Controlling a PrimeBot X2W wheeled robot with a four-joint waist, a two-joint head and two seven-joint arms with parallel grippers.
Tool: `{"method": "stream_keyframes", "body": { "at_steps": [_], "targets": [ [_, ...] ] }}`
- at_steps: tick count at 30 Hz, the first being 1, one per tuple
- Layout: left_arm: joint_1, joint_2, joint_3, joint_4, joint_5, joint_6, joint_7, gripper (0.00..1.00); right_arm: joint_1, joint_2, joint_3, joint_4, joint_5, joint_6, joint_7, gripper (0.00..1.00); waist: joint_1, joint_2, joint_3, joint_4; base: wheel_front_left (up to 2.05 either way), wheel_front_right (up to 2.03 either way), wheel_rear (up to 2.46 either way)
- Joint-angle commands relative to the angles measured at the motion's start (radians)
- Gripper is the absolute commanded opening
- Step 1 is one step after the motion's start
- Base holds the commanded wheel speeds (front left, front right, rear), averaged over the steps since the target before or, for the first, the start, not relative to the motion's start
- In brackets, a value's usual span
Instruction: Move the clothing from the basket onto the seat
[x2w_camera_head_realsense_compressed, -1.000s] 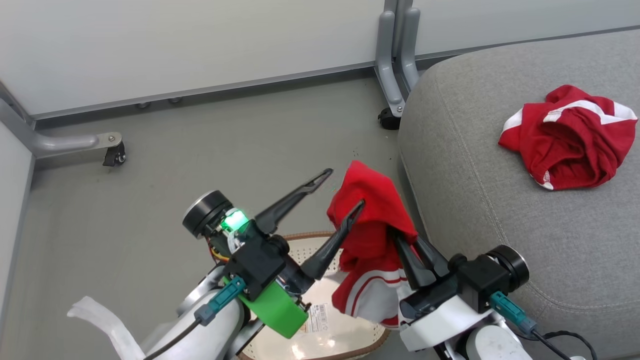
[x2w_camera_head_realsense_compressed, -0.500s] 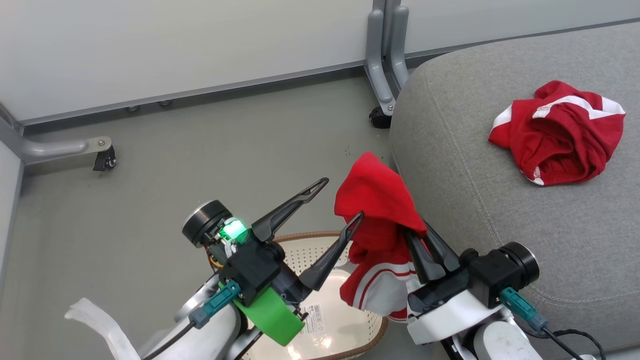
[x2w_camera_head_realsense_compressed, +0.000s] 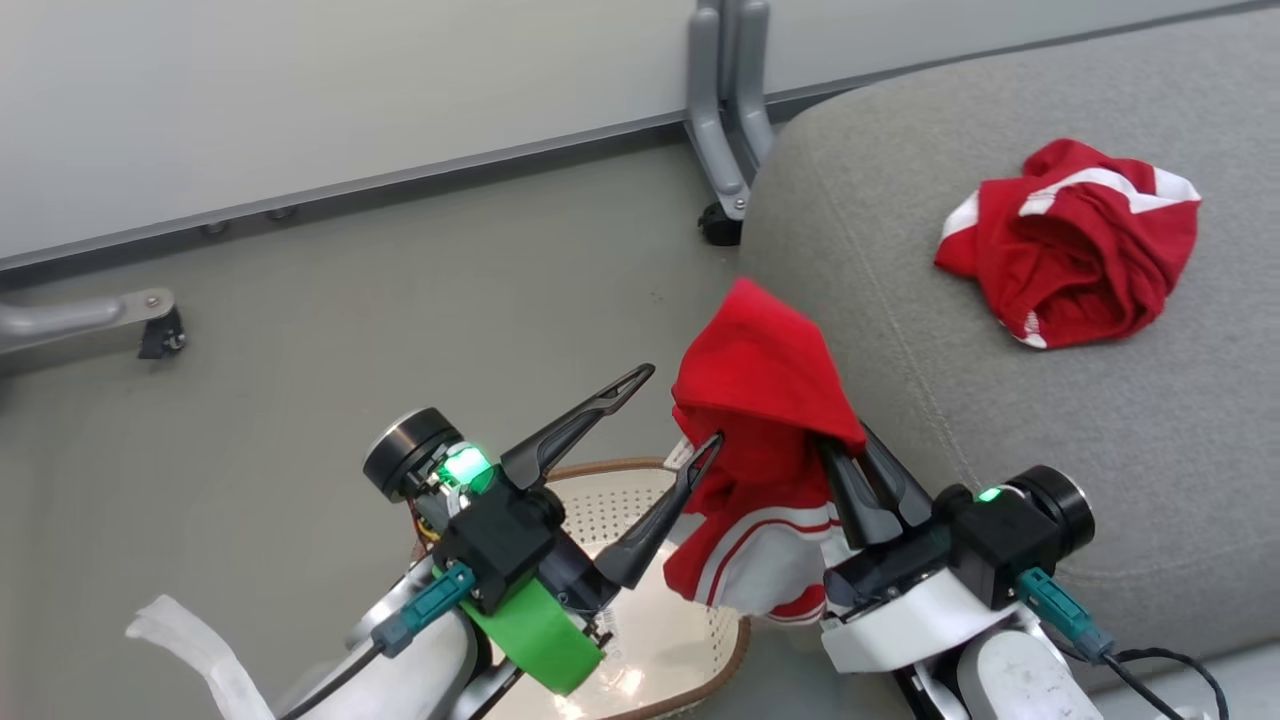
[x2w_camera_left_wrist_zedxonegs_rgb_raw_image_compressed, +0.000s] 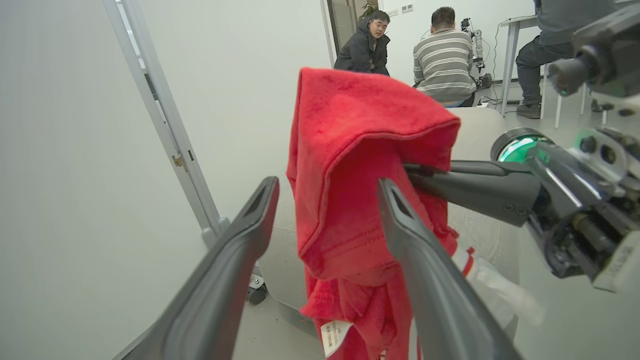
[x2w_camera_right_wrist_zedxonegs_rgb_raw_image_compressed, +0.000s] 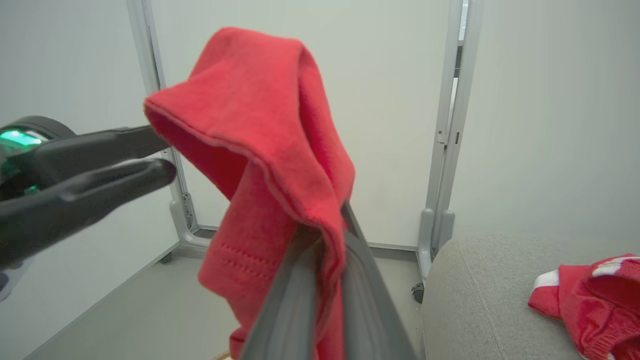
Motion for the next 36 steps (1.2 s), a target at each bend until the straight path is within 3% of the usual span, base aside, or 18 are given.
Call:
{"method": "stream_keyframes", "body": {
  "at_steps": [1, 19, 28, 36],
  "targets": [
    [0.012, 0.006, -0.004, -0.005, -0.008, -0.003, 0.0, 1.0, -0.011, -0.002, -0.002, -0.013, -0.007, -0.002, -0.003, 0.0, 0.0, 0.0, 0.015, -0.054, 0.0, 0.0, 0.0],
    [0.024, 0.053, -0.055, -0.028, -0.037, -0.003, 0.003, 1.0, 0.069, -0.001, -0.054, -0.146, 0.004, -0.002, -0.003, 0.0, 0.0, 0.0, 0.098, -0.419, 0.0, 0.0, 0.0],
    [-0.016, 0.087, -0.11, -0.05, -0.06, -0.003, 0.014, 1.0, 0.098, -0.002, -0.118, -0.209, 0.056, -0.002, -0.003, 0.0, 0.0, 0.0, 0.168, -0.439, 0.0, 0.0, 0.0],
    [-0.033, 0.15, -0.11, -0.099, -0.059, -0.003, 0.027, 1.0, -0.07, -0.001, -0.228, -0.24, 0.182, -0.002, -0.003, 0.0, 0.0, 0.0, 0.277, -0.401, 0.0, 0.0, 0.0]
  ]
}}
